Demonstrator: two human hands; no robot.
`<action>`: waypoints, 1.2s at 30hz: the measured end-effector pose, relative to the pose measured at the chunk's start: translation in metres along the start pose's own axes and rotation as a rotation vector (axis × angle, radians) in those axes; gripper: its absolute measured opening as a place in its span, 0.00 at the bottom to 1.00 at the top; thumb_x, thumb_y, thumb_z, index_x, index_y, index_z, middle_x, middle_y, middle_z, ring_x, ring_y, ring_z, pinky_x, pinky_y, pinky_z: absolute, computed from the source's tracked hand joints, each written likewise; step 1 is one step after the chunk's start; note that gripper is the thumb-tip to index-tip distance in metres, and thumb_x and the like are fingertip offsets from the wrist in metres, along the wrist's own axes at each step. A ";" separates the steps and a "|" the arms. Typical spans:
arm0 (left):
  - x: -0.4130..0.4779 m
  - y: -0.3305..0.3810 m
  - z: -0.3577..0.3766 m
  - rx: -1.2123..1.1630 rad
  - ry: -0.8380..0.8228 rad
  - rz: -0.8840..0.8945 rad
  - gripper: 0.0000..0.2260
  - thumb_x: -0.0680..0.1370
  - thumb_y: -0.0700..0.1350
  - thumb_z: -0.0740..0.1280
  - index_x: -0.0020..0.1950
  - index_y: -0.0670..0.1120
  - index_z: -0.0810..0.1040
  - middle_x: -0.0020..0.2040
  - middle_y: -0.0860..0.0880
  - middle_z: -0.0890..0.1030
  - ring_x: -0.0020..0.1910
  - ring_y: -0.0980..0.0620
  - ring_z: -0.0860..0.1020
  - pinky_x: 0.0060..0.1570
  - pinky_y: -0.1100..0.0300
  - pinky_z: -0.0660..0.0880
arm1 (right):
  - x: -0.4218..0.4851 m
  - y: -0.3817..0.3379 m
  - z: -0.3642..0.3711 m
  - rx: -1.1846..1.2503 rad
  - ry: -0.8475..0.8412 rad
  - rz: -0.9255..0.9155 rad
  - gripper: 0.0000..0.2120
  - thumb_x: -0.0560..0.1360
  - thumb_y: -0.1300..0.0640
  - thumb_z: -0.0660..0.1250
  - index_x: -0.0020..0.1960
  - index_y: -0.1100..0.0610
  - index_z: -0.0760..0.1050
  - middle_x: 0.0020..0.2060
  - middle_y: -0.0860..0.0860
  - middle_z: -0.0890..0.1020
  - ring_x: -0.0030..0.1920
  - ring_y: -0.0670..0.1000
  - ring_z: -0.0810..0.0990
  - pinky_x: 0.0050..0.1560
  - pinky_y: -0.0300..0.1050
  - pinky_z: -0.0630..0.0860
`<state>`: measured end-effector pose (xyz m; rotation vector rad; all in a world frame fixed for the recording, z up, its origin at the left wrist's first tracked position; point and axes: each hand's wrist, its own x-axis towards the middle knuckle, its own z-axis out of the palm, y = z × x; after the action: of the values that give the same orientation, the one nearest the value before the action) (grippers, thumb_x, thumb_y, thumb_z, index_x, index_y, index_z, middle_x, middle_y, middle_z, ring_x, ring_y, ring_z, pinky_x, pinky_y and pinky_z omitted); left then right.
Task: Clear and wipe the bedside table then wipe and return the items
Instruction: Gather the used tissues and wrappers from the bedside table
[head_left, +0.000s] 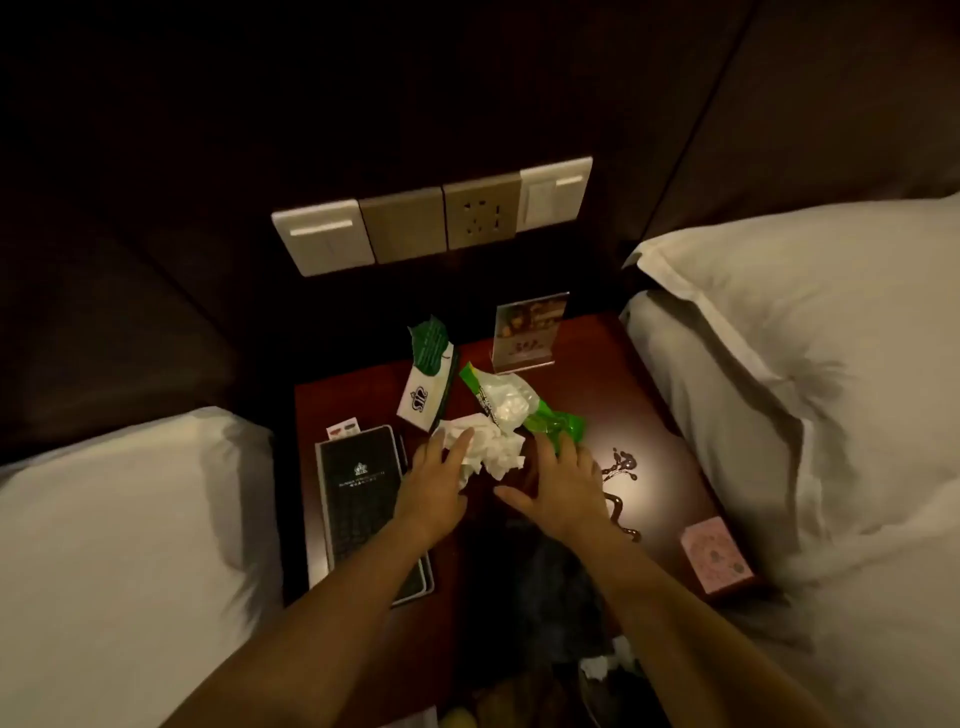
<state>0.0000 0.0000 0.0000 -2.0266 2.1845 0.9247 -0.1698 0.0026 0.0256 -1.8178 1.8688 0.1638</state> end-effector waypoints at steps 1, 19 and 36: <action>0.009 0.000 0.006 0.033 0.001 0.022 0.39 0.74 0.41 0.66 0.77 0.53 0.46 0.78 0.44 0.48 0.76 0.42 0.51 0.70 0.46 0.64 | 0.010 0.003 0.003 -0.007 0.022 0.003 0.45 0.68 0.31 0.60 0.75 0.54 0.50 0.75 0.59 0.55 0.73 0.62 0.55 0.71 0.60 0.56; 0.106 -0.001 0.045 0.216 0.088 0.205 0.23 0.74 0.38 0.66 0.68 0.43 0.67 0.73 0.45 0.62 0.63 0.43 0.66 0.57 0.51 0.71 | 0.105 0.007 0.049 -0.112 0.090 -0.080 0.23 0.74 0.59 0.64 0.68 0.56 0.63 0.67 0.57 0.66 0.65 0.64 0.62 0.60 0.51 0.67; 0.047 0.048 0.051 -0.010 0.262 0.193 0.14 0.72 0.38 0.68 0.57 0.40 0.75 0.57 0.41 0.75 0.56 0.43 0.71 0.48 0.47 0.73 | 0.061 0.050 0.036 0.065 0.236 -0.141 0.13 0.76 0.60 0.61 0.60 0.59 0.69 0.57 0.60 0.75 0.58 0.61 0.72 0.56 0.54 0.68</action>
<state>-0.0706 -0.0210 -0.0415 -2.0745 2.5525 0.7184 -0.2048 -0.0315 -0.0453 -1.9866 1.8668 -0.1668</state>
